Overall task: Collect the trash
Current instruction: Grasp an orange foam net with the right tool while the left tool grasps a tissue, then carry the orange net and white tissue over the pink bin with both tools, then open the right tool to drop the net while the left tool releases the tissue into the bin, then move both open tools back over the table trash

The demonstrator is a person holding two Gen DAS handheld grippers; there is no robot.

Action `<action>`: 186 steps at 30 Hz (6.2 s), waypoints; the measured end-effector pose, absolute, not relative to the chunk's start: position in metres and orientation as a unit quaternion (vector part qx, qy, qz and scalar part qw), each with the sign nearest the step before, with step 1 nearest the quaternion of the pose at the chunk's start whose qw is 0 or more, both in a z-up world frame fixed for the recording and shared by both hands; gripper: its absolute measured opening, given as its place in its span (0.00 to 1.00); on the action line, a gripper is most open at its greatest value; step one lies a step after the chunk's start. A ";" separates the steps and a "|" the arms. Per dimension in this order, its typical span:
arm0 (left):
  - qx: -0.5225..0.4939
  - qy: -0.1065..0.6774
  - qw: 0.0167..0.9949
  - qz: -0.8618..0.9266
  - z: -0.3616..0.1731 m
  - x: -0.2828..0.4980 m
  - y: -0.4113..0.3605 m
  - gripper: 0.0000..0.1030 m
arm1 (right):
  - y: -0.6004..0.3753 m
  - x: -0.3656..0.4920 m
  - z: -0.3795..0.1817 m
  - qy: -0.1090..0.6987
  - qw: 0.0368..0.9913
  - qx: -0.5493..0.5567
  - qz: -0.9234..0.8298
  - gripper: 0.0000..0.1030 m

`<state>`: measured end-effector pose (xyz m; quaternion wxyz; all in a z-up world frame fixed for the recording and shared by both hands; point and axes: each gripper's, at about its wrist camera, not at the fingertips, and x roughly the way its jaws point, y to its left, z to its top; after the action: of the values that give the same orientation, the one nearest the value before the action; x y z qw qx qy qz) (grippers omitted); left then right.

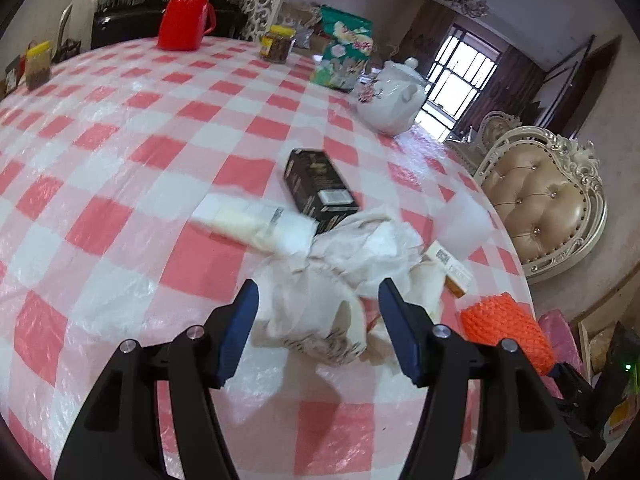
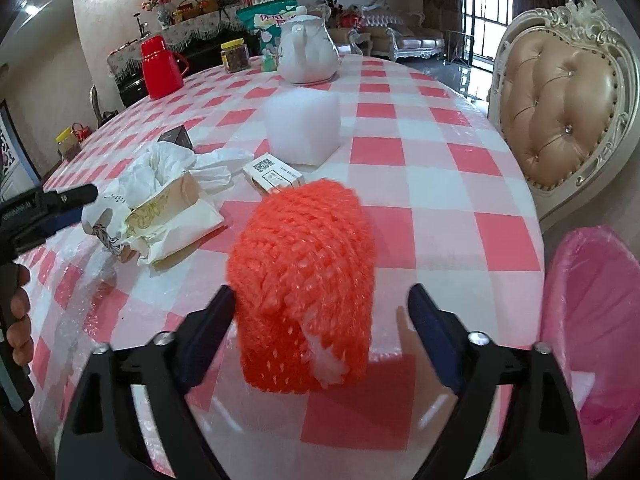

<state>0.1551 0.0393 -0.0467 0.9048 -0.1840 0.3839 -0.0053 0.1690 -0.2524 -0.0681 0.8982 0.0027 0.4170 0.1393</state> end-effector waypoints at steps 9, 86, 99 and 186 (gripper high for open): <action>-0.140 0.385 0.912 -0.026 -0.035 0.190 0.010 0.57 | -0.249 0.173 -0.073 0.423 0.893 0.014 0.153 0.49; -0.069 0.327 0.922 -0.195 0.040 0.138 -0.187 0.18 | -0.449 0.102 -0.011 0.330 0.940 0.079 -0.021 0.44; -0.049 0.328 0.913 -0.236 0.041 0.128 -0.241 0.18 | -0.486 0.110 -0.023 0.340 0.935 0.082 -0.050 0.45; -0.105 0.340 0.916 -0.185 0.016 0.113 -0.140 0.44 | -0.415 0.089 0.000 0.326 0.944 0.060 -0.002 0.82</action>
<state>0.1130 -0.1400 0.0159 0.9161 -0.1049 0.3398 -0.1853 0.0885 -0.4147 -0.0001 0.9435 0.0596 0.3259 -0.0023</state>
